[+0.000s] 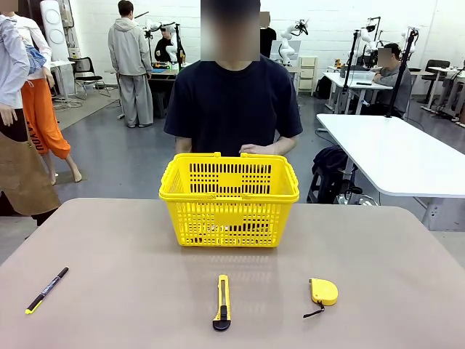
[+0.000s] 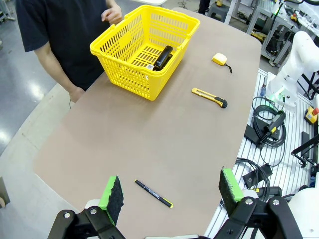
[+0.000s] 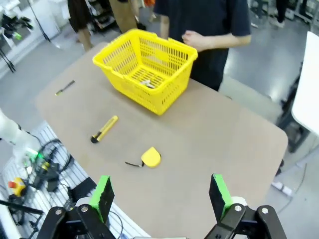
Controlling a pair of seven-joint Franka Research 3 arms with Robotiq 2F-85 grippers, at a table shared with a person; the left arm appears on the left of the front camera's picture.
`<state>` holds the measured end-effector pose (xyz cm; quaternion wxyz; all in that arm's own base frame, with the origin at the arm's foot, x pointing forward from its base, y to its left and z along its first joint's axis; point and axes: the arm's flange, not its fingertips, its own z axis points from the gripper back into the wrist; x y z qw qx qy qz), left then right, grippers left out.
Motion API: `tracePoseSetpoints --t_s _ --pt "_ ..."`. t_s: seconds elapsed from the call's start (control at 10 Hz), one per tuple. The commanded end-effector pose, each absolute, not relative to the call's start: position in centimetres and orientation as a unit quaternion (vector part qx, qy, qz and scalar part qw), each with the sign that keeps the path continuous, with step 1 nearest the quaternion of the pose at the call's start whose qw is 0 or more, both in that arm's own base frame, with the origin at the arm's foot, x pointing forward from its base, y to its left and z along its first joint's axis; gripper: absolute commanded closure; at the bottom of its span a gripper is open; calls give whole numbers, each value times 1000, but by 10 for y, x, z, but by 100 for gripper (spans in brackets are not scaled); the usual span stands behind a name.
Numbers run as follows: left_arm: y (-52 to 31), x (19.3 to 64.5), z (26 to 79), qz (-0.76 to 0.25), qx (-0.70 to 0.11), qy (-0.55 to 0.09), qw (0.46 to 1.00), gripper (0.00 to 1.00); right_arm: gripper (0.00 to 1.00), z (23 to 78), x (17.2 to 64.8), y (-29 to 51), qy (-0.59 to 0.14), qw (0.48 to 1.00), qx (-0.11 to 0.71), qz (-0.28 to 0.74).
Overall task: Place the items the person wants into the basket.
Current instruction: Pick up the item the person points to and place it in the Market Basket.
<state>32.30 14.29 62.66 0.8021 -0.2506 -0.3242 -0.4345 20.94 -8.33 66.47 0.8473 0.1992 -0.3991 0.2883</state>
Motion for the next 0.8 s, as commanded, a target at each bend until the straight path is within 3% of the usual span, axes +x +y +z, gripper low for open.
tracePoseSetpoints --t_s 0.0,0.7 --pt "143 323 626 -442 -252 -325 797 0 0 655 213 -115 -418 816 262 299" --pt "143 323 626 -442 -252 -325 797 0 0 640 206 -156 -410 821 273 289"
